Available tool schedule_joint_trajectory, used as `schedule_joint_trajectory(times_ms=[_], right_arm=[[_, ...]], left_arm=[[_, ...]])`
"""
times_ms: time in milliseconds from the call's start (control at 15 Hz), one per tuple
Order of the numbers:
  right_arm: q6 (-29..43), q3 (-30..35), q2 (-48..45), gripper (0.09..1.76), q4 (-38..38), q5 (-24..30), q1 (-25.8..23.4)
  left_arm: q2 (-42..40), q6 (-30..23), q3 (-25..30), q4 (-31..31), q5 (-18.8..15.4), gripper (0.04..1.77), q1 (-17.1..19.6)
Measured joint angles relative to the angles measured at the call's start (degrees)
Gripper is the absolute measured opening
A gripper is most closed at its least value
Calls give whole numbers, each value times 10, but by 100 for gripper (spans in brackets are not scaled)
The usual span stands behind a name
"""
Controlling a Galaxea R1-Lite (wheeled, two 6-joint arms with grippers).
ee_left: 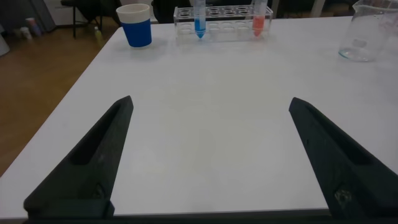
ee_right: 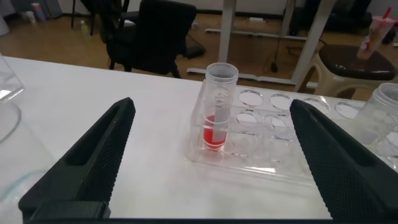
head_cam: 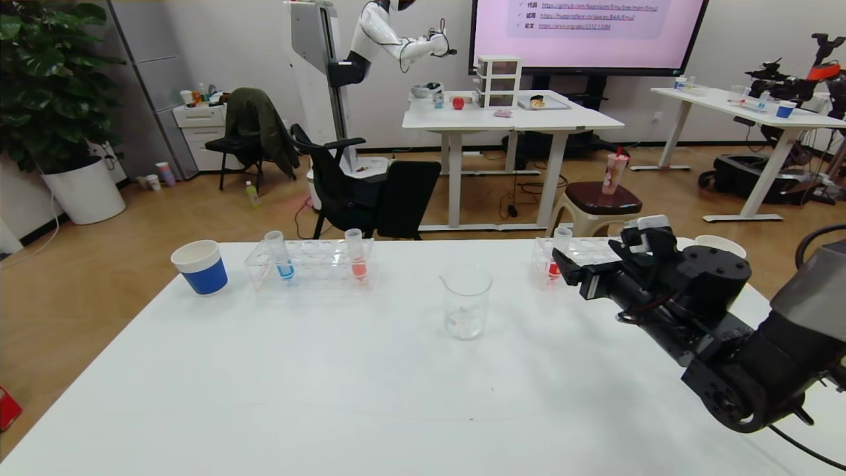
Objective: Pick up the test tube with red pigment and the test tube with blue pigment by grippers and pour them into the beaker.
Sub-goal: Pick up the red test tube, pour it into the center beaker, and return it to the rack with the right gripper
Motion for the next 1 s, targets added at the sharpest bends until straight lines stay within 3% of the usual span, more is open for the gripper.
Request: schedule_joint_trajectory(times_ms=[467, 867, 933, 1000], right_arm=[[0, -139, 98, 174, 33, -19, -8], [1, -185, 136, 174, 33, -16, -10], [1, -188, 138, 172, 33, -16, -10], [1, -191, 139, 158, 32, -17, -9]], left_arm=[[0, 0, 0, 0, -1, 175, 0], [0, 0, 0, 0, 0, 175, 0], [0, 0, 0, 0, 0, 175, 0], [0, 0, 0, 0, 0, 175, 0]])
